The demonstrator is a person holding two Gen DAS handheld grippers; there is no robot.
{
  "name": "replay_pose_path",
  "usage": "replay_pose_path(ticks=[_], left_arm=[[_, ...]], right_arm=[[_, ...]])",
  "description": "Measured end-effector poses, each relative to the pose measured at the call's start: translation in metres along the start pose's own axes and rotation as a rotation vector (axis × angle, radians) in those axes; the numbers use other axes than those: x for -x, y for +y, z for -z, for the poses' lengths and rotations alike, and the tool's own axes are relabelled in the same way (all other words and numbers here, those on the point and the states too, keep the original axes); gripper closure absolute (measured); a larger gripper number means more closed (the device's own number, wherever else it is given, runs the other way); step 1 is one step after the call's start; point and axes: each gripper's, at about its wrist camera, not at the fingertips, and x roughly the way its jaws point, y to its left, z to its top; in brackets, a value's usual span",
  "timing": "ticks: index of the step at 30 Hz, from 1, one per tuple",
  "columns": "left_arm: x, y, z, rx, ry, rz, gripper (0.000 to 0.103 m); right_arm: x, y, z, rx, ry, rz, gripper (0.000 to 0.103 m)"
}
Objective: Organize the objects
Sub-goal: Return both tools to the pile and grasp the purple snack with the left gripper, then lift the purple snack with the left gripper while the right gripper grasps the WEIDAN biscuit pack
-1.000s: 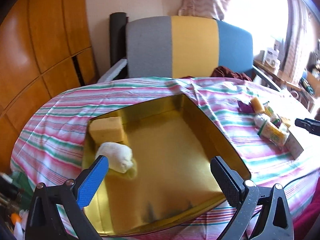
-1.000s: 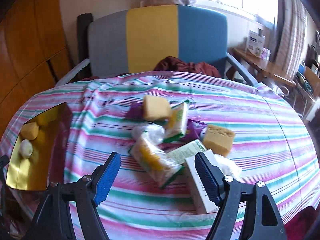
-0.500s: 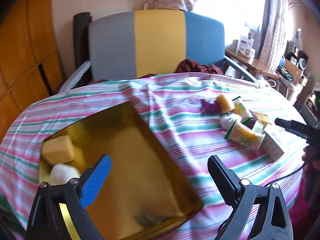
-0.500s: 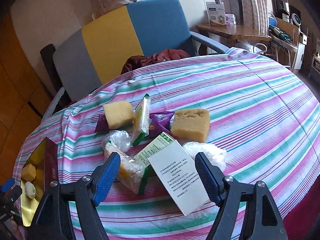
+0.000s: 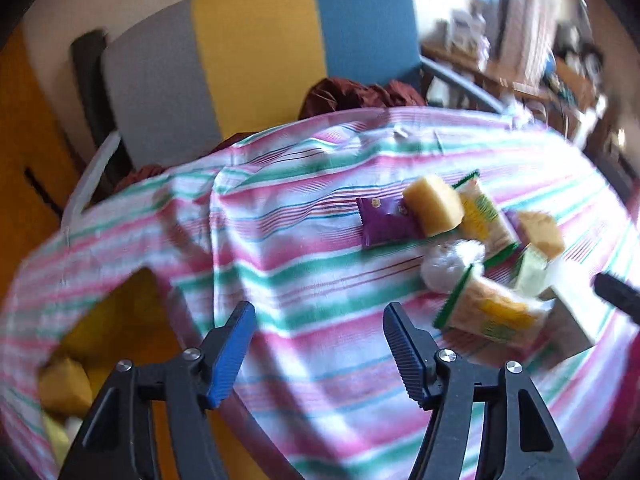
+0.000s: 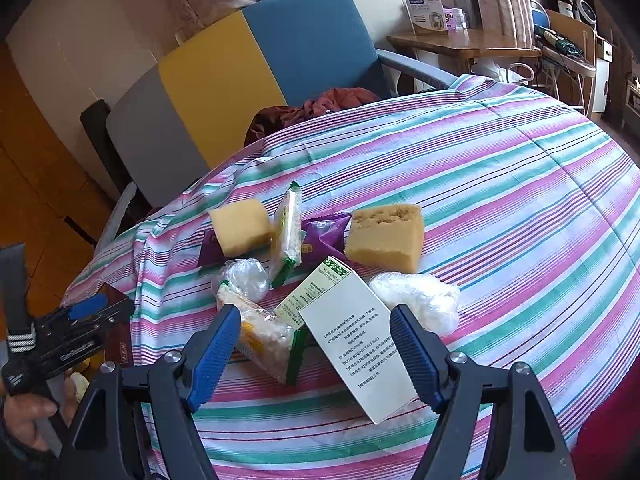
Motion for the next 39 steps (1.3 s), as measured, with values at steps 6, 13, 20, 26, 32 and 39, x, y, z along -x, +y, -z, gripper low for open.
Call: replay_pose_path(ticks=[6,13,20,26,32,39], left_arm=[[-0.042,-0.022,-0.039,-0.234,0.002,0.019,0.029],[-0.08,-0.058,-0.062,-0.551,-0.021,0.029,0.02],[-0.108,-0.076,-0.067,-0.741,-0.041,0.069,0.02],[-0.114,-0.077,-0.069,-0.664,-0.007,0.219,0.053],[-0.112,-0.064,-0.063,-0.468,0.043,0.264,0.065],[-0.095,-0.051,-0.035,-0.274,0.111,0.206,0.065]], right_arm=[[-0.002,-0.004,-0.001,-0.026,0.021,-0.047,0.025],[-0.009,-0.013,-0.001,-0.076,0.067,-0.088,0.024],[-0.013,-0.017,-0.002,-0.102,0.085,-0.102,0.024],[-0.015,-0.02,-0.002,-0.118,0.096,-0.103,0.024],[-0.017,-0.02,-0.001,-0.114,0.106,-0.09,0.024],[-0.017,-0.021,-0.002,-0.118,0.099,-0.087,0.024]])
